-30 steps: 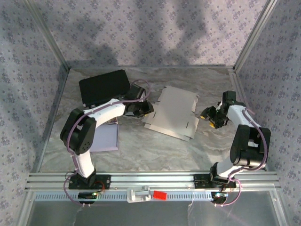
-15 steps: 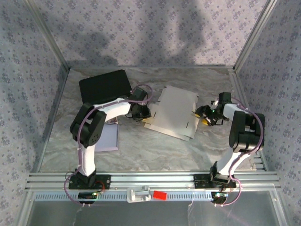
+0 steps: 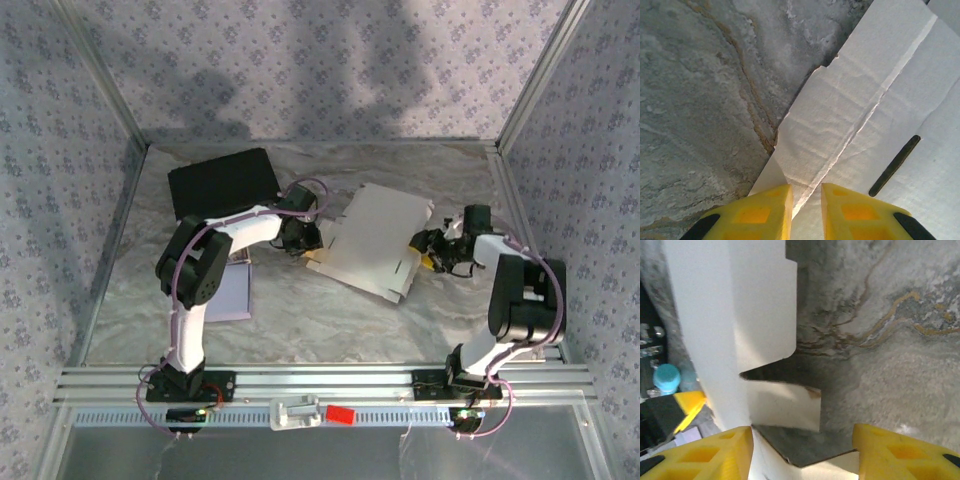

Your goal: Fold the paper box

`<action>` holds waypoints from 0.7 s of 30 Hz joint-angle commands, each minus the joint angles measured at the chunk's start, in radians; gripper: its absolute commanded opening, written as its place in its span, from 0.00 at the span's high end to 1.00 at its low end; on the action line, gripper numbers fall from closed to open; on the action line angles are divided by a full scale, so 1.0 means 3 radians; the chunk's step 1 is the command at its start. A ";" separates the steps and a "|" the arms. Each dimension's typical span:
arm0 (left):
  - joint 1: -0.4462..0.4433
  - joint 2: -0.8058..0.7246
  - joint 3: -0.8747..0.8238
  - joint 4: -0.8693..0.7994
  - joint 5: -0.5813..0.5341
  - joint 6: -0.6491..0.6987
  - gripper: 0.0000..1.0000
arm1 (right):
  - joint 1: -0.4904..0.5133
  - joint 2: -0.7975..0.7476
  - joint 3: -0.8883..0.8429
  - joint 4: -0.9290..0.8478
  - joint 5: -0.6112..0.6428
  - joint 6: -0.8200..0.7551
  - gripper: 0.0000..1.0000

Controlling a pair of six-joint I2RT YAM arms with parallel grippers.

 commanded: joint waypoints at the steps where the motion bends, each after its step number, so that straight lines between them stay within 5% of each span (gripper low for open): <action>1: -0.0022 0.0114 0.0077 -0.0146 -0.0063 0.0089 0.78 | -0.0023 -0.0238 -0.0055 -0.0048 -0.0168 0.0147 0.44; 10: -0.0033 0.0121 0.0131 -0.0183 -0.0049 0.0123 0.79 | -0.0083 -0.0716 -0.0230 -0.0024 -0.0304 0.0592 0.48; 21: -0.0038 0.0133 0.0173 -0.0223 -0.0057 0.0144 0.79 | 0.0062 -0.0904 0.0109 -0.0325 -0.0151 0.0887 0.63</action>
